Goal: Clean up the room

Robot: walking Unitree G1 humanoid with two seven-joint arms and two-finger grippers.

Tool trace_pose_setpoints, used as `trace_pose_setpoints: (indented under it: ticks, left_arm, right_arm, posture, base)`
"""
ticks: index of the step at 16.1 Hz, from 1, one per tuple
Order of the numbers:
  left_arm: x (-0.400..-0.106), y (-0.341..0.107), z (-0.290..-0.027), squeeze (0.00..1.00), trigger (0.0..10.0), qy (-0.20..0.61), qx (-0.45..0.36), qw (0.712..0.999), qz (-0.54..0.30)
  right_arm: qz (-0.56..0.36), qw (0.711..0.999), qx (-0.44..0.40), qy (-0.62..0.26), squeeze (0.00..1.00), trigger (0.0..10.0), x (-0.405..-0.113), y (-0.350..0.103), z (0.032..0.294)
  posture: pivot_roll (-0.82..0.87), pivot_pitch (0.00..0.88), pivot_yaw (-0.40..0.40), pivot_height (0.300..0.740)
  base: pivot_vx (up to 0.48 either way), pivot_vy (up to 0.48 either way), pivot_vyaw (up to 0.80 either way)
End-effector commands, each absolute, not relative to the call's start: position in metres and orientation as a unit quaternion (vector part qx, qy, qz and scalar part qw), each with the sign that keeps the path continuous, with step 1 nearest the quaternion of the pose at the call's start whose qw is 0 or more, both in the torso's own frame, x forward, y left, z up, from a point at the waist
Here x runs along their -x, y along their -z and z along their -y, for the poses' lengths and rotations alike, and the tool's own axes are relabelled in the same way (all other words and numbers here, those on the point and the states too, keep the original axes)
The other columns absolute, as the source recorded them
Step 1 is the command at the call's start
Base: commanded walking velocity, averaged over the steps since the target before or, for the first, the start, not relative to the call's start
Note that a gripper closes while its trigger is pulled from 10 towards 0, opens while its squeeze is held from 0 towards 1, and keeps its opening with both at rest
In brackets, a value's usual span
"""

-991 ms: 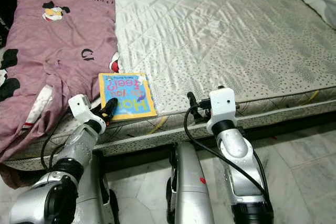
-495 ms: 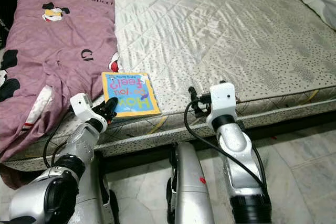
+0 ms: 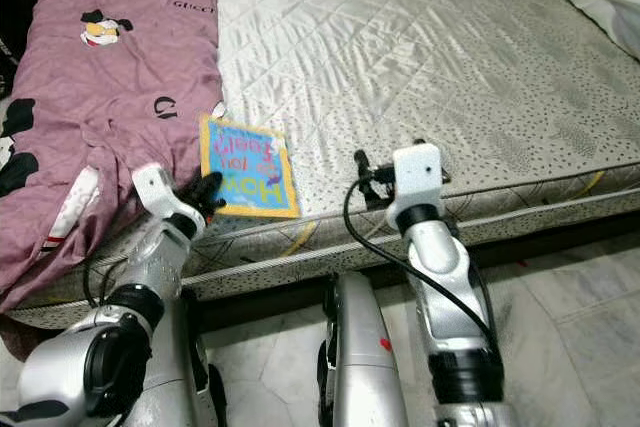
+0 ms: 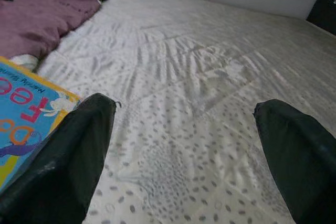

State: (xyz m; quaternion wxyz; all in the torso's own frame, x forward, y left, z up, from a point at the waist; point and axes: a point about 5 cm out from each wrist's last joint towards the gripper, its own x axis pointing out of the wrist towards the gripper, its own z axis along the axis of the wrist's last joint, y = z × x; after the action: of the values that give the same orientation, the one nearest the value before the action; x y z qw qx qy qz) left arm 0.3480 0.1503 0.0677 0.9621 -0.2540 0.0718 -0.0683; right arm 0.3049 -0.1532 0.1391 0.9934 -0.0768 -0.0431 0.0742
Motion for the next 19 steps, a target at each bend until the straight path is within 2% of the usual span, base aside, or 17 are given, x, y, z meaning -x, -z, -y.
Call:
trace_pose_setpoints:
  ticks: [1, 3, 7, 11, 15, 16, 17, 19]
  left_arm:
    - [-0.355, -0.083, -0.158, 0.0, 0.0, 0.065, 0.214, 0.974, -0.039]
    - [-0.363, -0.103, -0.17, 0.0, 0.0, 0.048, 0.174, 0.984, 0.002]
    - [-0.372, -0.131, -0.177, 0.0, 0.0, 0.037, 0.137, 0.988, 0.058]
    - [-0.354, -0.133, -0.178, 0.0, 0.0, 0.03, 0.11, 0.988, 0.106]
    - [-0.343, -0.126, -0.176, 0.0, 0.0, 0.021, 0.082, 0.991, 0.099]
    - [-0.343, -0.125, -0.174, 0.0, 8.0, 0.018, 0.082, 0.992, 0.091]
    - [-0.344, -0.125, -0.172, 0.0, 10.0, 0.021, 0.084, 0.992, 0.09]
    - [-0.345, -0.128, -0.168, 0.0, 10.0, 0.027, 0.086, 0.992, 0.092]
  right_arm:
    - [0.047, 0.993, 0.077, -0.075, 0.0, 10.0, -0.308, -0.139, 0.15]
    - [0.059, 0.992, 0.068, -0.09, 0.0, 10.0, -0.316, -0.143, 0.138]
    - [0.07, 0.991, 0.055, -0.1, 0.0, 10.0, -0.329, -0.145, 0.125]
    - [0.067, 0.991, -0.019, -0.11, 0.0, 10.0, -0.339, -0.142, 0.113]
    - [0.073, 0.992, -0.06, -0.084, 0.0, 10.0, -0.343, -0.14, 0.121]
    - [0.08, 0.991, -0.065, -0.088, 0.0, 10.0, -0.345, -0.141, 0.12]
    - [0.081, 0.99, -0.071, -0.092, 0.0, 10.0, -0.346, -0.142, 0.118]
    - [0.082, 0.988, -0.078, -0.106, 0.0, 10.0, -0.346, -0.143, 0.114]
  posture:
    - [-0.09, 0.049, -0.014, 0.516]
    - [-0.07, 0.022, -0.009, 0.516]
    - [-0.02, 0.0, -0.01, 0.516]
    - [0.02, 0.0, 0.013, 0.516]
    - [0.02, 0.0, 0.024, 0.516]
    - [0.02, 0.0, 0.024, 0.521]
    - [0.02, 0.0, 0.021, 0.529]
    - [0.03, 0.0, 0.014, 0.556]
  base:
    - [0.0, 0.0, 0.0]
    - [0.0, 0.0, 0.0]
    - [0.0, 0.0, 0.0]
    - [0.0, 0.0, 0.0]
    - [0.0, 0.0, 0.0]
    - [0.0, 0.0, 0.0]
    - [0.0, 0.0, 0.0]
    - [0.0, 0.0, 0.0]
